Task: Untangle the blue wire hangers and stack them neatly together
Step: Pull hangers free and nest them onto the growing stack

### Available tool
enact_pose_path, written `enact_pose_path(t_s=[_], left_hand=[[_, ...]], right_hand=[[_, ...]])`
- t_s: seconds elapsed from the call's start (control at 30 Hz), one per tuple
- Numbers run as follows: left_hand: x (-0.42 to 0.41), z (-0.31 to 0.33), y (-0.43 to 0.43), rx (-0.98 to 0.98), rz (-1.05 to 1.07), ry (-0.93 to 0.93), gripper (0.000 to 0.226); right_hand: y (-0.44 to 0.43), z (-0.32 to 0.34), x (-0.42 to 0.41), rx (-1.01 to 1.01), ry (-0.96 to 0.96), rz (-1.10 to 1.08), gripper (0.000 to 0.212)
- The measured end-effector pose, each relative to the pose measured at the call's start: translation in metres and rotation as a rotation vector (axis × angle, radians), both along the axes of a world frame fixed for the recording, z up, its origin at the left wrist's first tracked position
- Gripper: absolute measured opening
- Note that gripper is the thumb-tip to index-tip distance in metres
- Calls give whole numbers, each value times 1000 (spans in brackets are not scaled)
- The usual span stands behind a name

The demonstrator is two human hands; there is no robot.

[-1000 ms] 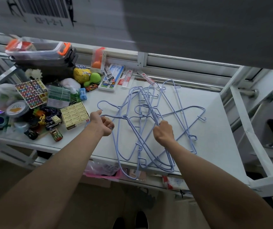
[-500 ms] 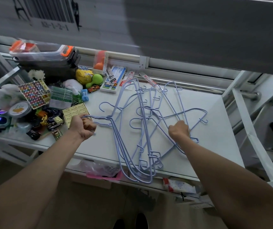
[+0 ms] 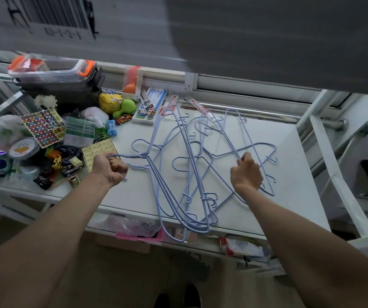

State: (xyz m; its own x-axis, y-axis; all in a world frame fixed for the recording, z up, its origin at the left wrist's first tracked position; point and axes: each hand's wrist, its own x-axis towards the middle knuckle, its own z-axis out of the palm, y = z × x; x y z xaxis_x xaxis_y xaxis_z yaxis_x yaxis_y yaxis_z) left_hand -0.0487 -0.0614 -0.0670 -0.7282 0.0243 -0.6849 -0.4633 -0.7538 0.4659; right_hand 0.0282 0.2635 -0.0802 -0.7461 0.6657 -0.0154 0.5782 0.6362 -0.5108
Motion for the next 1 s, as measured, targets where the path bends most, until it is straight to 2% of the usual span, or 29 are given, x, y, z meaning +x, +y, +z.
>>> enact_pose_path(t_s=[0.1, 0.23, 0.4, 0.57, 0.77, 0.87, 1.0], left_hand=[[2, -3, 14, -13, -8, -27, 61], [5, -6, 38, -35, 15, -56, 45], [11, -9, 59, -25, 24, -58, 66], [12, -6, 60, -42, -4, -55, 50], [10, -7, 51, -8, -24, -9, 49], [10, -9, 51, -40, -32, -31, 41], [14, -7, 53, -59, -45, -51, 45]], right_hand=[[4, 8, -1, 40, 86, -42, 9], [3, 21, -5, 95, 162, -25, 10], [-24, 25, -2, 202, 189, 171, 9], [-64, 13, 9, 269, 192, 401, 20], [-93, -11, 31, 245, 147, 534, 18], [-96, -16, 42, 291, 76, 650, 18], [-96, -15, 44, 341, 80, 792, 23]])
